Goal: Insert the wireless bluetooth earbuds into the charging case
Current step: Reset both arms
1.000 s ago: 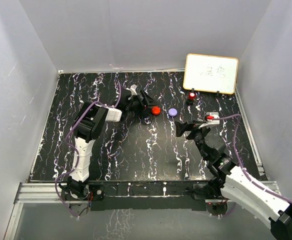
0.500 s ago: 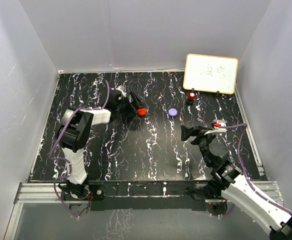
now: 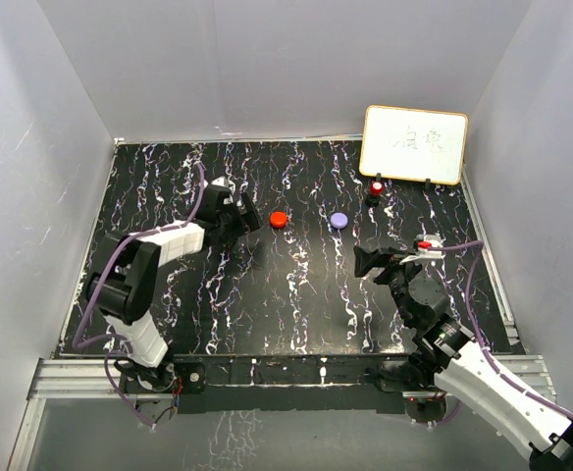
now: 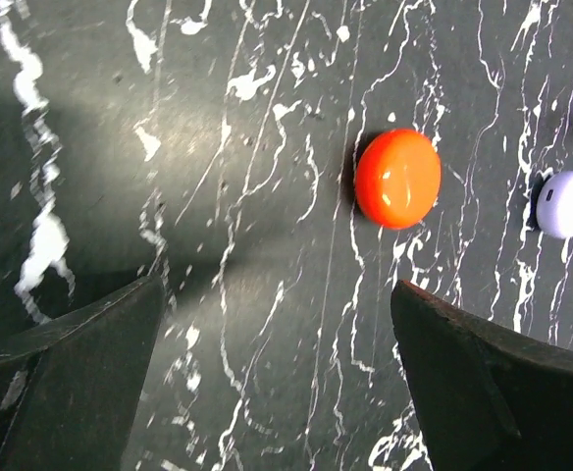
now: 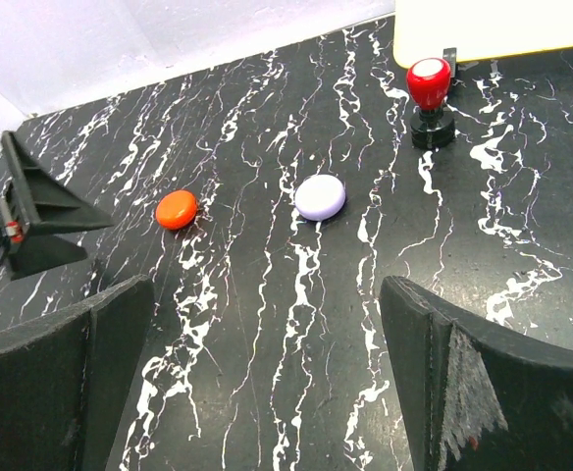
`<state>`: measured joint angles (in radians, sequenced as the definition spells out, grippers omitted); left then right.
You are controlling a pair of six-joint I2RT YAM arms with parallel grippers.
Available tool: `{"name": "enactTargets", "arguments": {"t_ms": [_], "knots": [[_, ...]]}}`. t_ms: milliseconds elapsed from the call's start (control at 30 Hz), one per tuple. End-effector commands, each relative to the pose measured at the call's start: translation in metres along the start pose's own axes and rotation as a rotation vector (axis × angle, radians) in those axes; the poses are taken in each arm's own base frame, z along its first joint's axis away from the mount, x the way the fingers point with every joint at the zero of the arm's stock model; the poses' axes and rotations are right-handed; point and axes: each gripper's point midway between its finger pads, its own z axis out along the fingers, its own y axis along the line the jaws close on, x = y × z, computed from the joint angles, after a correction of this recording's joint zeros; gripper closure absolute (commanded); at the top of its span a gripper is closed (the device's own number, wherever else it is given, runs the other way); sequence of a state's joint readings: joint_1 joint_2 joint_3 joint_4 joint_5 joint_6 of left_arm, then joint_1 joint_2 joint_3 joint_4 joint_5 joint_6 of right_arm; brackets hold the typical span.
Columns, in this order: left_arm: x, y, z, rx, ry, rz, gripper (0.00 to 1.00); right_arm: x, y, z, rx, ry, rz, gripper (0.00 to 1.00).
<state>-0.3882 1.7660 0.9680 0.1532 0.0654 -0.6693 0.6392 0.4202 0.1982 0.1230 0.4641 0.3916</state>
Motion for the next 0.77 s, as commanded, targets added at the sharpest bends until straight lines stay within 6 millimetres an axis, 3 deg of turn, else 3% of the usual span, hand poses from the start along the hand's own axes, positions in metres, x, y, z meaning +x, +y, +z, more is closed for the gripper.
{"name": "enactTargets", "arguments": {"t_ms": [0,433,733], "knots": [[-0.021,-0.002,-0.041,0.000,-0.113,0.004,0.01,-0.013,0.005,0.001,-0.019,-0.039,0.011,0.02],[-0.037,-0.009,-0.137,0.086,-0.298,-0.015,0.01,-0.017,0.006,-0.003,-0.026,-0.047,0.014,0.02],[-0.036,0.004,-0.171,0.073,-0.393,-0.009,0.01,-0.010,0.012,-0.003,-0.059,-0.022,0.018,0.02]]}}
